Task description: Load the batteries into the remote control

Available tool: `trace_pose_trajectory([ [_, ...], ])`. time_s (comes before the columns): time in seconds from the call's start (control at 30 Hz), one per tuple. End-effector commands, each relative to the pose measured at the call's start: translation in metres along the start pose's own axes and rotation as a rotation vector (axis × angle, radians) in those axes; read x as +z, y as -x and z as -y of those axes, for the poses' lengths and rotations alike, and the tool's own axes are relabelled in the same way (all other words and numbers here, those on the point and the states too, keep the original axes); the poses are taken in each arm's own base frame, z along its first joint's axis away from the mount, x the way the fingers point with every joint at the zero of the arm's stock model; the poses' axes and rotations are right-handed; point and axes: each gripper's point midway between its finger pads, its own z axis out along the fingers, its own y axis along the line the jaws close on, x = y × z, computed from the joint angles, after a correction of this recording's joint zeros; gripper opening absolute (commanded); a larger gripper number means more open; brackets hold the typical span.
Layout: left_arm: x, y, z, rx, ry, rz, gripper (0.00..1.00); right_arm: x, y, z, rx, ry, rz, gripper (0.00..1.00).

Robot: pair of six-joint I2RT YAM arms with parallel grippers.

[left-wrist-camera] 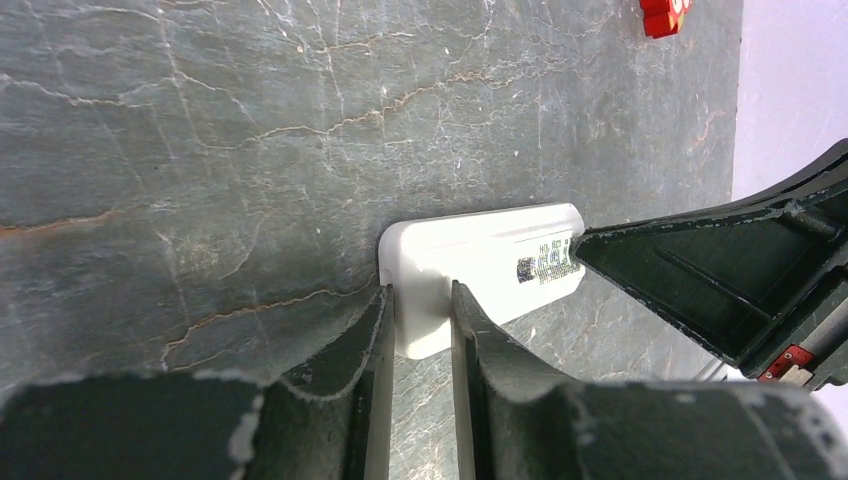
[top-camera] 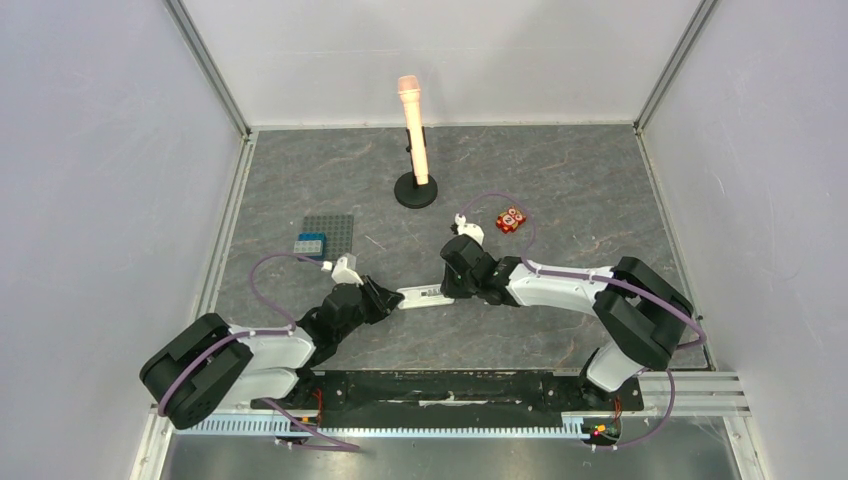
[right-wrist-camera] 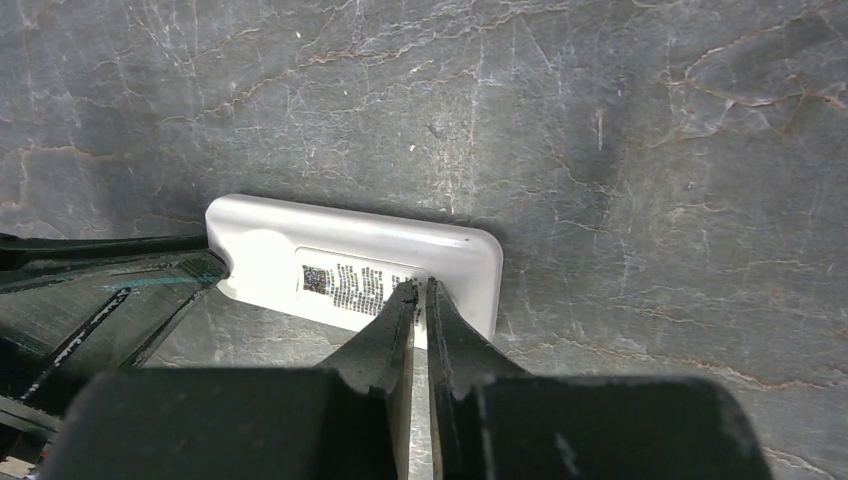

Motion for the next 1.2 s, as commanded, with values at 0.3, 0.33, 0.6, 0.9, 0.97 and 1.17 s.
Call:
trace_pose_trajectory([
  [0.3, -0.007, -0.019, 0.059, 0.056, -0.229, -0.11, 0.15, 0.01, -0.089, -0.027, -0.078, -0.041, -0.346, 0.0],
  [0.33, -0.007, -0.019, 0.061, 0.057, -0.233, -0.109, 0.15, 0.01, -0.086, -0.019, -0.103, -0.075, -0.332, 0.0],
  [0.6, -0.01, -0.018, 0.083, -0.015, -0.281, -0.143, 0.15, 0.012, -0.092, 0.007, -0.251, -0.124, -0.262, 0.0],
  [0.9, -0.017, -0.013, 0.103, -0.057, -0.322, -0.164, 0.15, 0.012, -0.102, 0.042, -0.387, -0.2, -0.272, 0.0],
  [0.97, -0.016, -0.013, 0.103, -0.059, -0.319, -0.161, 0.15, 0.011, -0.11, 0.05, -0.397, -0.208, -0.299, 0.01],
  [1.17, -0.018, -0.012, 0.099, -0.051, -0.315, -0.148, 0.15, 0.012, -0.119, 0.066, -0.427, -0.258, -0.319, 0.06],
])
